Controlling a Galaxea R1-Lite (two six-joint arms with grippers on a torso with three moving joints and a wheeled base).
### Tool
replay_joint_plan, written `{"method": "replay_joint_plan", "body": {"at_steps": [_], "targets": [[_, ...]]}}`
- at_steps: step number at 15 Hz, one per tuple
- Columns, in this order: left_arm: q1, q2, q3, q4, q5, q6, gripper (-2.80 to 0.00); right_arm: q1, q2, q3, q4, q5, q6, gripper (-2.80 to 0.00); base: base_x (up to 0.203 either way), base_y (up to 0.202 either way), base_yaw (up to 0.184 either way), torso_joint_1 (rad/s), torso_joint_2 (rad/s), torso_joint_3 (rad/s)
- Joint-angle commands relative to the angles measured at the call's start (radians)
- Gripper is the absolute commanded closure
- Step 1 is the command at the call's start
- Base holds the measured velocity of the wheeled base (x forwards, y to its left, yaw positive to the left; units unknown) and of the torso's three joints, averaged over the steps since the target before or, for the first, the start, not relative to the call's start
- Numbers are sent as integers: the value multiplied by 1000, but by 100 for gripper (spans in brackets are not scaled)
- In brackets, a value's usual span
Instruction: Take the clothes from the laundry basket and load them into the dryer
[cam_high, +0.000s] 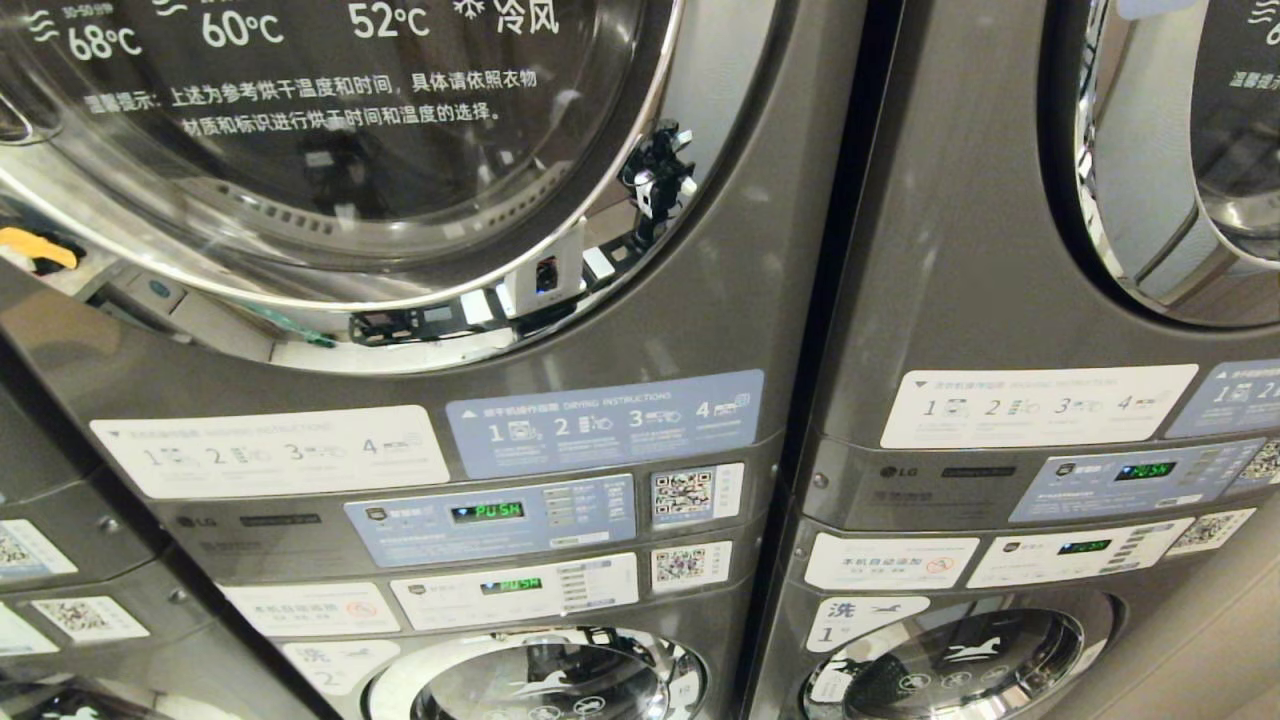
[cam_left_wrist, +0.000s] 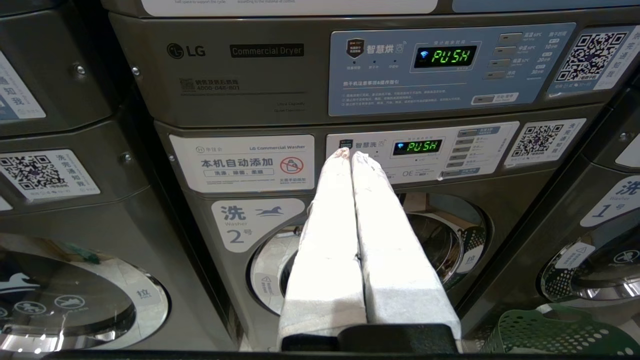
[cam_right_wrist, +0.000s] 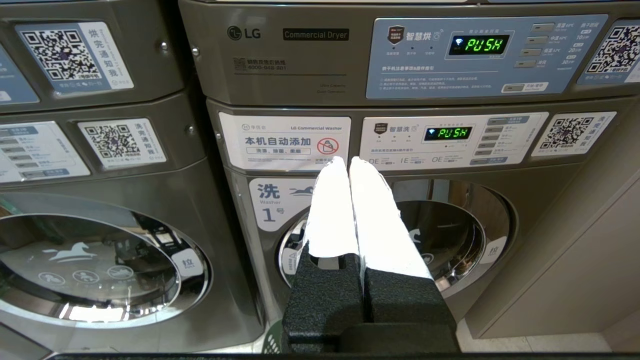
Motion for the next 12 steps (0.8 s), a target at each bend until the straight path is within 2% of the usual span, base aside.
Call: {"method": "replay_joint_plan", "body": {"at_steps": [1, 12], "targets": [[0, 0, 2, 0, 0, 0, 0, 0, 1, 0, 0, 1, -1, 0, 0, 0, 0, 0, 0, 0], [0, 0, 2, 0, 0, 0, 0, 0, 0, 0, 0, 1, -1, 0, 0, 0, 0, 0, 0, 0]]}}
